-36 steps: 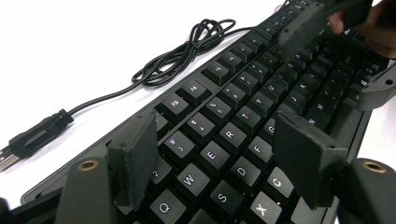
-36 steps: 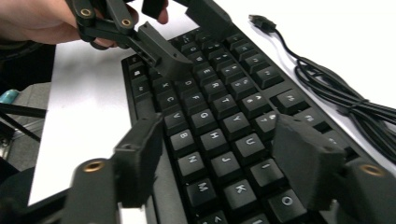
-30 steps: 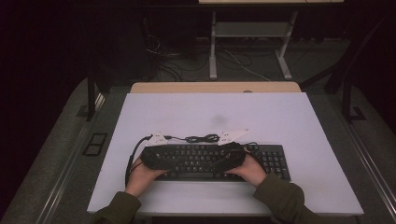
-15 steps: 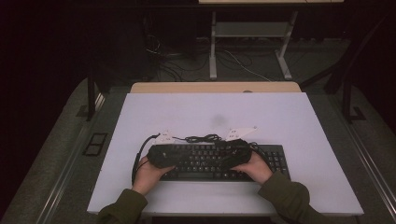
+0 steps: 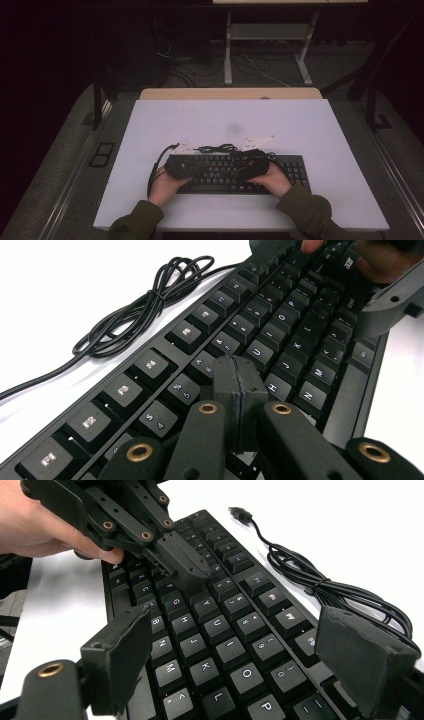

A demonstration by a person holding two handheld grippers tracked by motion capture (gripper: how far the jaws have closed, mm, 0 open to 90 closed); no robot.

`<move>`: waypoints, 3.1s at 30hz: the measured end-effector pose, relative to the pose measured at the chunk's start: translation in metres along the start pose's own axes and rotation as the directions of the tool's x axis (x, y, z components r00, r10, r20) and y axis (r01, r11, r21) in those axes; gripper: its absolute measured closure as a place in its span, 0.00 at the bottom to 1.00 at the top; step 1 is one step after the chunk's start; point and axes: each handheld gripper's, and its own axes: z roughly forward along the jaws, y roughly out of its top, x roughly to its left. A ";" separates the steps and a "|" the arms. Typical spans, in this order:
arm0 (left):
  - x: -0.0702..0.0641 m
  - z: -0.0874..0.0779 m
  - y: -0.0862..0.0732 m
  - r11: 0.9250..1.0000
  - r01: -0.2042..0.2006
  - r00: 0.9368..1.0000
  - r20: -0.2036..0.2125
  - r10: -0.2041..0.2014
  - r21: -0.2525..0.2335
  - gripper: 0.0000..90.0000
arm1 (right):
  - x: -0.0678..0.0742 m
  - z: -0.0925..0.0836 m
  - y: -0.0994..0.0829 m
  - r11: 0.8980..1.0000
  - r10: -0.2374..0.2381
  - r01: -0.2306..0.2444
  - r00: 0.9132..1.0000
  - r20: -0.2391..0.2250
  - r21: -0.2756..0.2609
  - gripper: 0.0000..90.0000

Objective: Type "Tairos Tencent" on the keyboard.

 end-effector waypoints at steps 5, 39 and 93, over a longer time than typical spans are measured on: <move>0.000 0.001 0.000 1.000 -0.003 1.000 -0.005 0.003 0.009 0.99 | 0.000 0.000 0.000 1.000 0.001 -0.001 1.000 0.000 -0.001 0.17; 0.001 -0.016 -0.003 0.999 0.035 0.999 0.000 -0.035 -0.033 0.80 | -0.006 -0.012 -0.003 1.000 0.013 -0.013 1.000 0.003 -0.028 0.17; -0.016 -0.047 -0.028 0.993 0.024 0.997 -0.064 -0.032 -0.117 0.01 | -0.007 -0.134 -0.078 0.989 0.117 -0.099 0.980 0.162 -0.114 0.17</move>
